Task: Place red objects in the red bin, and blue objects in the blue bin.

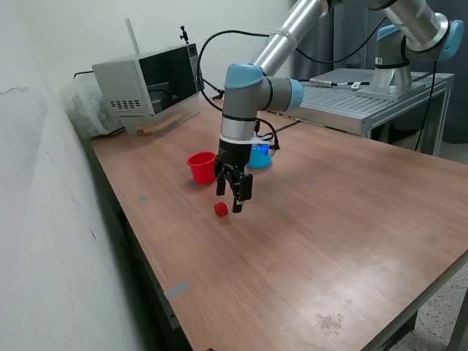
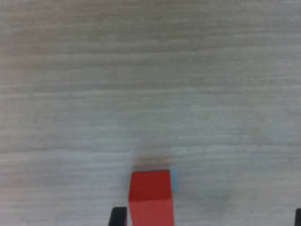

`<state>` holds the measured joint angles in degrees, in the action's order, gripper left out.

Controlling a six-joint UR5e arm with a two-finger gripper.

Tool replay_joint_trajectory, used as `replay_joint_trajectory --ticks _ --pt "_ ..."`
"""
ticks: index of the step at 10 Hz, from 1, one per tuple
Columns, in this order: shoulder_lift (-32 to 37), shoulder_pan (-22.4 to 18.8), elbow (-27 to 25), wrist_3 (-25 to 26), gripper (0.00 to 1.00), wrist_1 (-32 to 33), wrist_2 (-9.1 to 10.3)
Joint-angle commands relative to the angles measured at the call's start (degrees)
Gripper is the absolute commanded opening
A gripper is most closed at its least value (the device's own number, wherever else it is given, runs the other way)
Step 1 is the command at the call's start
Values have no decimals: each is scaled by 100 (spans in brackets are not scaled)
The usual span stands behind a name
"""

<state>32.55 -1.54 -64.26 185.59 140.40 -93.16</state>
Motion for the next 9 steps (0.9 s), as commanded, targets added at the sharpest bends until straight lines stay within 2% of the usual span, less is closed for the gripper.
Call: replay_joint_trajectory --ticks 1,9 --pt "-126 14 72 -23 100 41 0" --pt "-214 102 212 -172 100 41 -9"
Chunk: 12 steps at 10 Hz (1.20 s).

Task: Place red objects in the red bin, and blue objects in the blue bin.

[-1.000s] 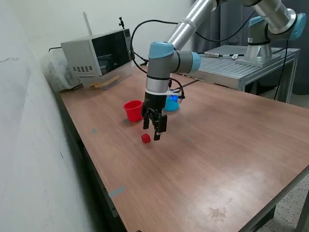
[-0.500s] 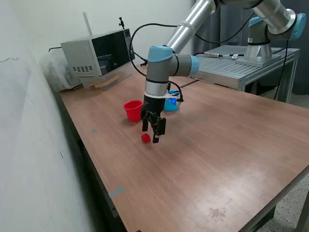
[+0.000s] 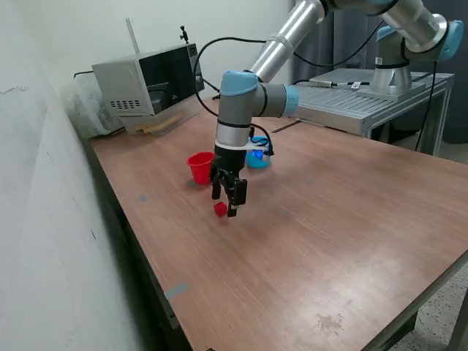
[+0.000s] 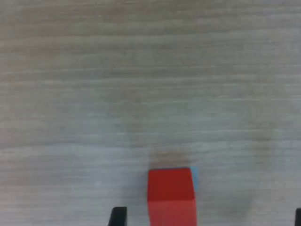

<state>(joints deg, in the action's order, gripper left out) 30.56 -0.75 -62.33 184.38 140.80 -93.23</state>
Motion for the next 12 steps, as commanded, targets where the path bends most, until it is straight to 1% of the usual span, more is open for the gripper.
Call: replay_joint_trajectory --ticks 1,8,12 --pt "-33 39 28 -60 0 1 -3" --pt "-86 171 20 -174 0 9 6" --pt "28 180 -24 -542 0 -8 -20"
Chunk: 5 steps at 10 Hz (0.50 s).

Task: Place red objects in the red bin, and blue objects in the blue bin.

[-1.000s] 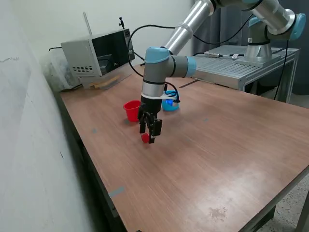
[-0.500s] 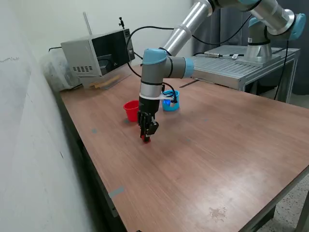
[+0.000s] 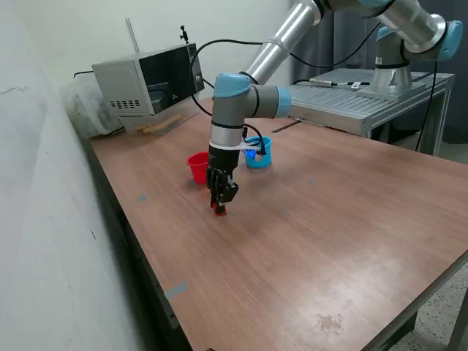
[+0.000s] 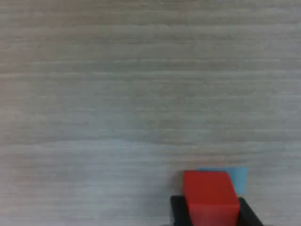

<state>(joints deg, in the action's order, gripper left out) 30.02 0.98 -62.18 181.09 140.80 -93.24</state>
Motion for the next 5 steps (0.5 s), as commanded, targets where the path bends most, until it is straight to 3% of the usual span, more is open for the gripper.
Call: replay_joint_trajectory --ticks 1,5 --pt "387 60 -66 -345 0 -44 -19" --pt "1408 437 -540 -583 0 -376 -27"
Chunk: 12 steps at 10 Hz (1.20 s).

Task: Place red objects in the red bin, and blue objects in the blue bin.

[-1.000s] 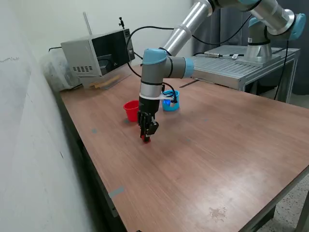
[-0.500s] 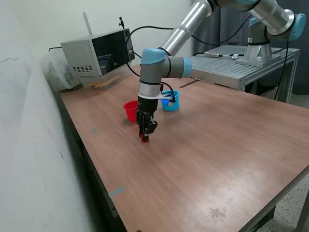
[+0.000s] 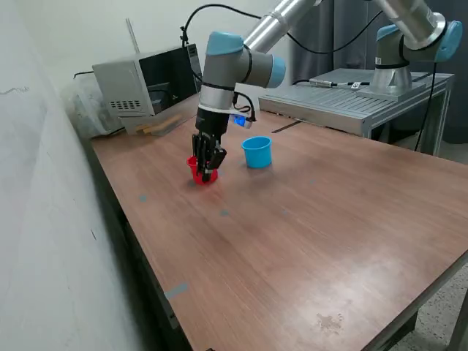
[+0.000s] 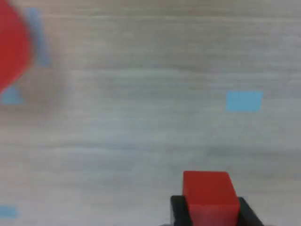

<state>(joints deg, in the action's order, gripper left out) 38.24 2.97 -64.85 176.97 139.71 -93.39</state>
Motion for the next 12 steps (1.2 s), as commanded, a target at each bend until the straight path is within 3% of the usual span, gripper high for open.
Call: replay_joint_trajectory --ticks 1,3,6,12 --pt "727 422 -404 -198 0 -373 -21" --pt "948 747 -773 -294 0 -374 -22" --pt "966 1187 -836 -321 0 -488 -30" --pt "1151 1215 -1144 -348 0 -488 -30"
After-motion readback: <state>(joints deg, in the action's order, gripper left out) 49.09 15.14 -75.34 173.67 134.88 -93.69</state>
